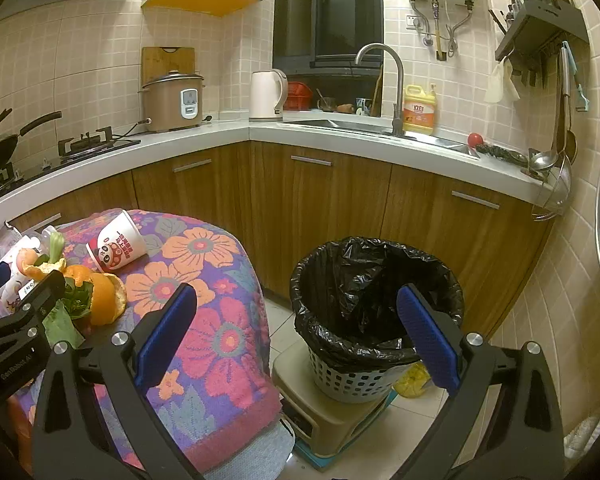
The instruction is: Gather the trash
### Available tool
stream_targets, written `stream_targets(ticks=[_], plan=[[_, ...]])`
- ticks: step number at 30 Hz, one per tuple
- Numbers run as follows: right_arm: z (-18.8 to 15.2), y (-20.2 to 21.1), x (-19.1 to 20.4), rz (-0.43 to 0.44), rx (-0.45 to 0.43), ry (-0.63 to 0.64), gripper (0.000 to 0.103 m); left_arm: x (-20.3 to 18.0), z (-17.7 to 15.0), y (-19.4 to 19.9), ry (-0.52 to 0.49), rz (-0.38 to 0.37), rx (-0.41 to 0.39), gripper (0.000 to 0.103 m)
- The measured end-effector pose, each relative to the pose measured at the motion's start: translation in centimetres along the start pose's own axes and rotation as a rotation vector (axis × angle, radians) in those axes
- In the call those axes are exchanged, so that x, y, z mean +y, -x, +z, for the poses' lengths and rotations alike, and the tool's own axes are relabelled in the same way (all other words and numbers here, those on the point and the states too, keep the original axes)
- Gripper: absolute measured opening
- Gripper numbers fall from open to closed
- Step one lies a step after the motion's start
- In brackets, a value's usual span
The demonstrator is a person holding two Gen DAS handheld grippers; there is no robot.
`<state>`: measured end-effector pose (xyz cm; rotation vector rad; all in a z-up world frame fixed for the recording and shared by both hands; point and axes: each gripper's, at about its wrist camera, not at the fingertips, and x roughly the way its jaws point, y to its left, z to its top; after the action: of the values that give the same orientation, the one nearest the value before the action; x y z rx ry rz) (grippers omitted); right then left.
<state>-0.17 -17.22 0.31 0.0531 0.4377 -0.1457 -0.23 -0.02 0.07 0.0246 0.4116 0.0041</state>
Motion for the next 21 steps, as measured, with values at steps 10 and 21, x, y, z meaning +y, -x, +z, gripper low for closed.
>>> stream_targets(ticks=[10,21], plan=[[-0.12,0.03,-0.22,0.003,0.007,0.002,0.095,-0.1,-0.09,-0.03,0.006,-0.004,0.001,0.094],[-0.18,-0.16,0.01,0.005,0.011,0.003,0.095,-0.07,-0.09,-0.06,0.008,-0.005,0.001,0.094]])
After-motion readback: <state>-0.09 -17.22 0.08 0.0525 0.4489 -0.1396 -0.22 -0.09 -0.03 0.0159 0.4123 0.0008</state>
